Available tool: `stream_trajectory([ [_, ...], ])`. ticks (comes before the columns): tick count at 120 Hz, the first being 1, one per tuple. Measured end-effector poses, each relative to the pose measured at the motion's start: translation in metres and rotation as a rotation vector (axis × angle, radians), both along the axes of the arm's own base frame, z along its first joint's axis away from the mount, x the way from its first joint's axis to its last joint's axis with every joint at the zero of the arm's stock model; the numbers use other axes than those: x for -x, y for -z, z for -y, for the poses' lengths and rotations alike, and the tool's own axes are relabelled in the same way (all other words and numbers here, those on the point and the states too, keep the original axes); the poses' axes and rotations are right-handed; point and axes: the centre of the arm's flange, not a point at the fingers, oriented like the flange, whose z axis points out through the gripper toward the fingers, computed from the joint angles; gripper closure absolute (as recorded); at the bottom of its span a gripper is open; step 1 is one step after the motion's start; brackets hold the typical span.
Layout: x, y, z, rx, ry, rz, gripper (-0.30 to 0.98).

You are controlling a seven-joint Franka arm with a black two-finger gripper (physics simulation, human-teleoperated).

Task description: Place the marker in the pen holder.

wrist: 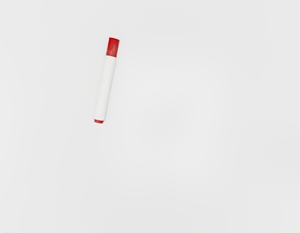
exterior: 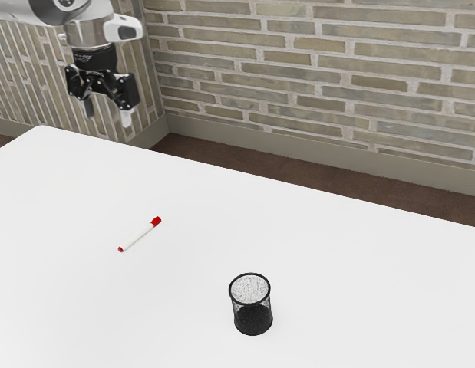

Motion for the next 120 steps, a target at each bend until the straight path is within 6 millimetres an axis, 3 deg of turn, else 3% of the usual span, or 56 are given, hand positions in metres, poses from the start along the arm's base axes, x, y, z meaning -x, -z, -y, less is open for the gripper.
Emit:
stream_trajectory([
  [46, 0.001, 0.001, -0.020, 0.029, -0.042, 0.001, 0.00],
  [61, 0.000, -0.015, -0.019, -0.002, -0.035, 0.039, 0.00],
  [65, -0.002, -0.008, -0.015, -0.014, -0.026, 0.033, 0.00],
  [69, -0.007, 0.017, -0.011, -0.024, -0.014, -0.003, 0.00],
  [79, -0.016, 0.129, -0.011, -0.034, 0.006, -0.136, 0.00],
  [86, -0.029, 0.203, -0.045, -0.024, -0.037, -0.194, 0.00],
  [91, -0.034, 0.240, -0.072, -0.012, -0.073, -0.204, 0.00],
  [101, -0.044, 0.275, -0.088, 0.001, -0.089, -0.178, 0.00],
  [120, -0.056, 0.294, -0.100, 0.009, -0.063, -0.111, 0.00],
])
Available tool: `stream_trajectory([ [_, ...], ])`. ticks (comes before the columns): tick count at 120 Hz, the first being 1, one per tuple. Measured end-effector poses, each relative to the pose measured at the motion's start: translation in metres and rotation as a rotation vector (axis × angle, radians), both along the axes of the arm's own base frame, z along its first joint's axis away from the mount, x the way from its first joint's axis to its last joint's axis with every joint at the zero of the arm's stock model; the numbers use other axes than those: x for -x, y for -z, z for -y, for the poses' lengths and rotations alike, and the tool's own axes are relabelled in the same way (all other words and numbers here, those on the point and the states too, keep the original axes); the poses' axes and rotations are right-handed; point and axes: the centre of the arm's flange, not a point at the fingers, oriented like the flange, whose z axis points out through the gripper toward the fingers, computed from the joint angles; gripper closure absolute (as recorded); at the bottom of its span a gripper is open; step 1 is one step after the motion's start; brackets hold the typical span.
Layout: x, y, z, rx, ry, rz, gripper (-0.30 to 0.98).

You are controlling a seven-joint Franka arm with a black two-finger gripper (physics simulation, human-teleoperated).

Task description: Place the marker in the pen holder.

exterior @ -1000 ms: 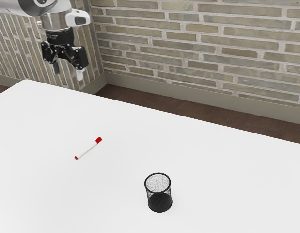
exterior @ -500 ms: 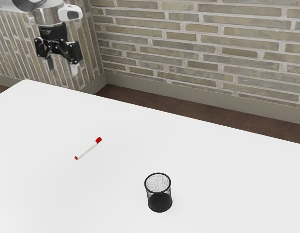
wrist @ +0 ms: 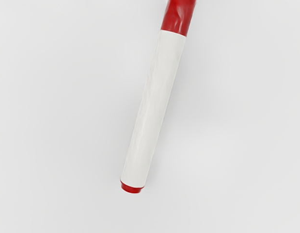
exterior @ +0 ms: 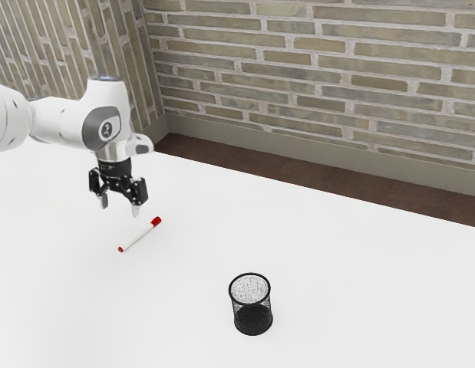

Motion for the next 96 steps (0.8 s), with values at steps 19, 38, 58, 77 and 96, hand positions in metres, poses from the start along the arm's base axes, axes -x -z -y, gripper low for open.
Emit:
stream_trajectory([
  [19, -0.012, 0.026, -0.017, 0.014, 0.085, 0.040, 0.00],
  [38, -0.028, 0.052, -0.019, 0.034, 0.205, 0.065, 0.01],
  [58, -0.040, 0.070, -0.015, 0.053, 0.291, 0.086, 0.03],
  [77, -0.056, 0.083, -0.011, 0.061, 0.350, 0.104, 0.05],
  [96, -0.059, 0.092, -0.007, 0.076, 0.371, 0.105, 0.16],
])
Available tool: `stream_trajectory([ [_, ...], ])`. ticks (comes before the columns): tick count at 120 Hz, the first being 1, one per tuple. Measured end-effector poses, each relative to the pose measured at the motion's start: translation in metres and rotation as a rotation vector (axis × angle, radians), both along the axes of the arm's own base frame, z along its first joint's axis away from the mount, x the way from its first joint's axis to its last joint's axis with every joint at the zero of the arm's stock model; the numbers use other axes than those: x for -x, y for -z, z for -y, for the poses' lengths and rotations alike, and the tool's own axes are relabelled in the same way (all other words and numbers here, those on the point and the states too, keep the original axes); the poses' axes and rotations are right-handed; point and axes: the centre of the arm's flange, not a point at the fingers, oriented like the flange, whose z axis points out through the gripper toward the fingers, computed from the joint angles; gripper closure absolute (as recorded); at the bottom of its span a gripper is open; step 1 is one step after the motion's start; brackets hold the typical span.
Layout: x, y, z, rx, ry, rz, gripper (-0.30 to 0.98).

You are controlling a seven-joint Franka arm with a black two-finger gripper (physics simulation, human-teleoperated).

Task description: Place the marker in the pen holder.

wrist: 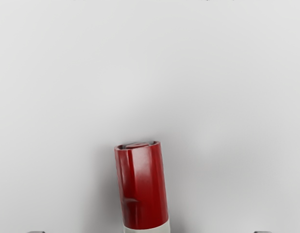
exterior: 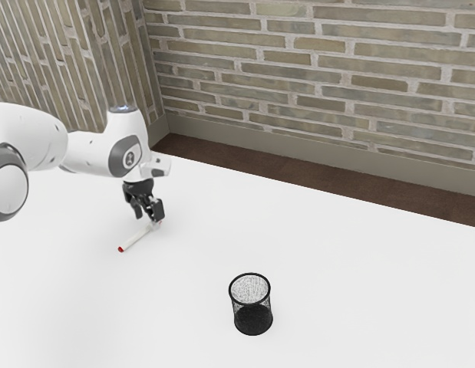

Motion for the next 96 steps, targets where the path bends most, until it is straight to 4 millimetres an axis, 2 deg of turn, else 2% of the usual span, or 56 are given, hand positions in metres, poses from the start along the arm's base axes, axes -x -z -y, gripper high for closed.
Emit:
stream_trajectory([
  [46, 0.002, 0.011, -0.003, 0.023, -0.013, -0.007, 0.62],
  [69, 0.000, 0.007, -0.002, 0.017, -0.011, 0.002, 0.73],
  [81, -0.003, -0.012, 0.009, 0.007, 0.003, 0.023, 0.76],
  [96, -0.005, -0.076, 0.036, -0.008, 0.039, 0.069, 0.78],
])
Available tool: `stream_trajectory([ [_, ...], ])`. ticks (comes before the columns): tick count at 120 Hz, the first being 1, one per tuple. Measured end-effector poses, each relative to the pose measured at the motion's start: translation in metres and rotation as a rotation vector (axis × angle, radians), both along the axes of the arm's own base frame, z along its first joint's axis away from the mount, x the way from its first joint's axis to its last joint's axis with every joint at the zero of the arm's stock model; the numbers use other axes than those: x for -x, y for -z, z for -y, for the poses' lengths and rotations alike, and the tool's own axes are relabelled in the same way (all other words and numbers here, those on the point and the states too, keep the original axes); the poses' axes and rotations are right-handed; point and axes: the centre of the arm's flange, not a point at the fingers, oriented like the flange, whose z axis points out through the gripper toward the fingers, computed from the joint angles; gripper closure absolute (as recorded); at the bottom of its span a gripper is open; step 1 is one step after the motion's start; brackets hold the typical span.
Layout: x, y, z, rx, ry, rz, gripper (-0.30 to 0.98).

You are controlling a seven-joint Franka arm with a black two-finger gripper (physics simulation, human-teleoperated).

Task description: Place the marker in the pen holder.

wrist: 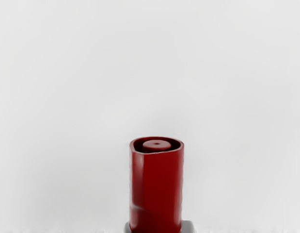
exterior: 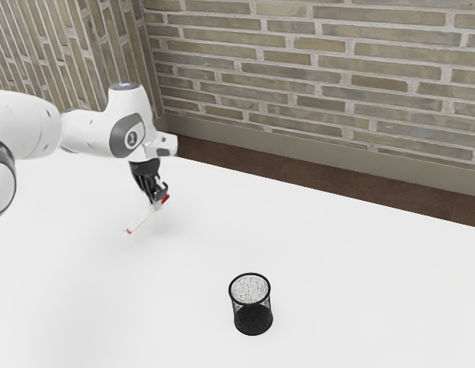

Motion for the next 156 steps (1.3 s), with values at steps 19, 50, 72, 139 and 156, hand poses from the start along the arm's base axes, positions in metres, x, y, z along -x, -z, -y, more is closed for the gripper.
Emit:
stream_trajectory([
  [19, 0.017, -0.068, 0.078, 0.013, 0.093, 0.029, 0.79],
  [50, 0.076, -0.124, 0.219, 0.136, 0.249, 0.099, 0.79],
  [72, 0.135, -0.120, 0.298, 0.341, 0.298, 0.194, 0.79],
  [139, 0.144, -0.106, 0.241, 0.415, 0.237, 0.416, 0.73],
  [156, 0.152, -0.105, 0.270, 0.417, 0.325, 0.419, 0.73],
])
